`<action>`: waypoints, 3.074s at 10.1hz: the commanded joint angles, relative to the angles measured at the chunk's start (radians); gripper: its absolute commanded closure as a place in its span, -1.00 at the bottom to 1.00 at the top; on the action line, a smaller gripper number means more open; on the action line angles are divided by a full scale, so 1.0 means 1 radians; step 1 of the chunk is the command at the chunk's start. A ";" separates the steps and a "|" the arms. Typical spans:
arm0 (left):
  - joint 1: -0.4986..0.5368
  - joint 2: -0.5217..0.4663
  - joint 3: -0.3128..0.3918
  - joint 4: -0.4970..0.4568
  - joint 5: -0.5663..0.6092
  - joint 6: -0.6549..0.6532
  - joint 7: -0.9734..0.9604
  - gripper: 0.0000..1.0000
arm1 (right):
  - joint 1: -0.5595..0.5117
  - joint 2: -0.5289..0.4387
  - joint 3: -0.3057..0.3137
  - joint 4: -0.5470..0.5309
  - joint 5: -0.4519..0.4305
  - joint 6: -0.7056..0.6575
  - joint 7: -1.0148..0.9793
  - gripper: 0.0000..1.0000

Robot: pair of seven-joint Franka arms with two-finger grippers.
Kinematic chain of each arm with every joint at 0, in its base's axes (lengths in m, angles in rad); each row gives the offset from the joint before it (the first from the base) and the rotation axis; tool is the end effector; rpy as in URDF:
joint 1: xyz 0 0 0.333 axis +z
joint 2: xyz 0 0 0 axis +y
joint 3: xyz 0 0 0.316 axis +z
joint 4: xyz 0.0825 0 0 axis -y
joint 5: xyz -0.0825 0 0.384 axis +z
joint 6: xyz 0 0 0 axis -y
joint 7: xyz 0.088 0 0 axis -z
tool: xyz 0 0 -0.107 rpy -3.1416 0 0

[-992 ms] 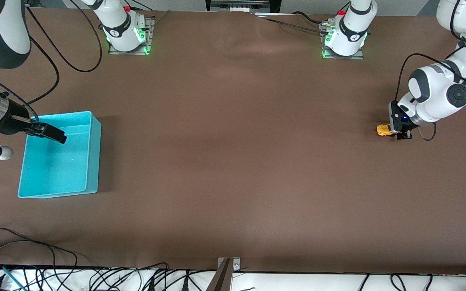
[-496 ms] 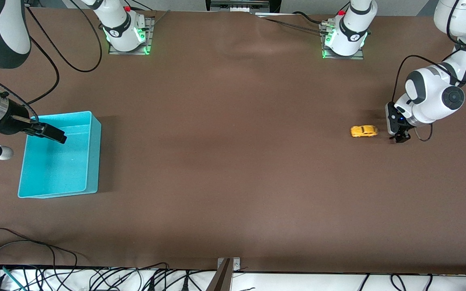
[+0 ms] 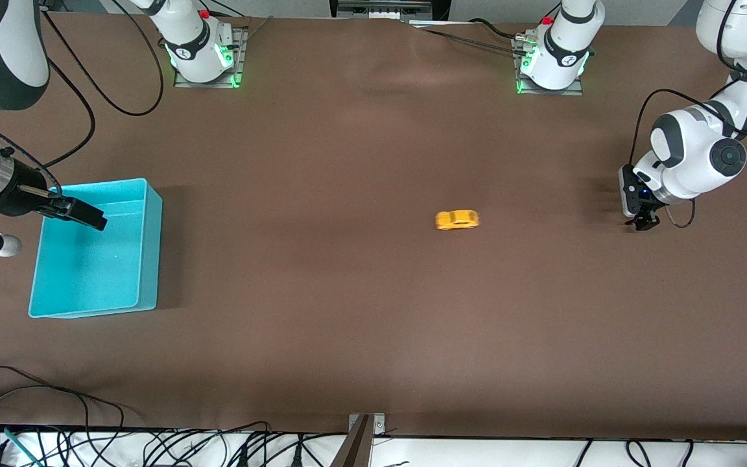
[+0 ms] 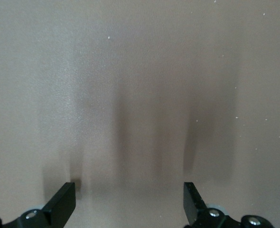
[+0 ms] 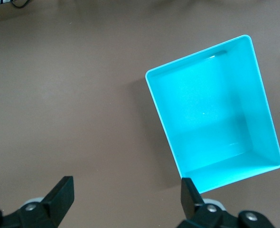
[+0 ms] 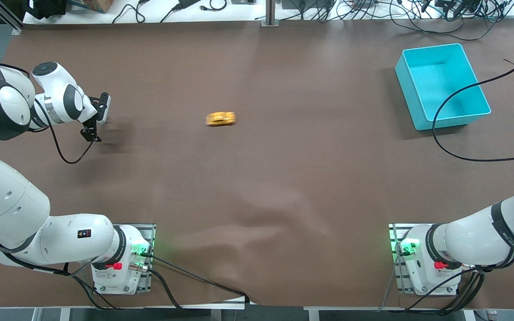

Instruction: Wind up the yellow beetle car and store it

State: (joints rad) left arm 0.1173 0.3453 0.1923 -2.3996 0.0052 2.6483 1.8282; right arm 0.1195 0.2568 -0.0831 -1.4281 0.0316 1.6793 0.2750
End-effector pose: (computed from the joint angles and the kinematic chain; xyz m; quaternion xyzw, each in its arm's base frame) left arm 0.4626 0.1534 0.1683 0.7197 -0.6920 -0.0513 0.0234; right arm 0.6374 0.0326 0.5489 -0.9928 0.1194 0.0031 0.0047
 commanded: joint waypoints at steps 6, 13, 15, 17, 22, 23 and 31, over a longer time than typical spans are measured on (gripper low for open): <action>-0.007 -0.057 -0.002 0.002 -0.007 -0.014 -0.006 -1.00 | -0.004 -0.017 0.003 -0.015 -0.005 -0.001 0.001 -1.00; 0.001 -0.066 -0.002 0.002 -0.005 -0.014 -0.004 -1.00 | -0.003 0.001 -0.020 -0.043 -0.005 -0.003 -0.247 -1.00; -0.001 -0.093 -0.002 0.002 -0.005 -0.016 -0.004 -1.00 | 0.008 0.036 -0.012 -0.052 -0.005 0.005 -0.386 -1.00; -0.011 -0.179 -0.002 0.002 -0.005 -0.076 -0.006 -1.00 | 0.008 0.074 -0.010 -0.075 0.002 0.008 -0.620 -1.00; -0.041 -0.406 -0.005 0.061 -0.002 -0.296 -0.003 -1.00 | 0.031 0.125 -0.001 -0.176 0.007 0.202 -1.179 -1.00; -0.047 -0.422 -0.020 0.133 -0.011 -0.406 -0.010 -1.00 | 0.031 0.136 -0.001 -0.208 0.010 0.265 -1.295 -1.00; -0.047 -0.482 -0.145 0.636 0.007 -1.126 -0.680 -1.00 | 0.031 0.142 0.040 -0.506 0.010 0.581 -1.711 -1.00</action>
State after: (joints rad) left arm 0.0696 -0.1405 0.0777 -1.8572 0.0053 1.6246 1.2661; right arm 0.1531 0.4241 -0.0537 -1.8530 0.0324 2.1892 -1.3989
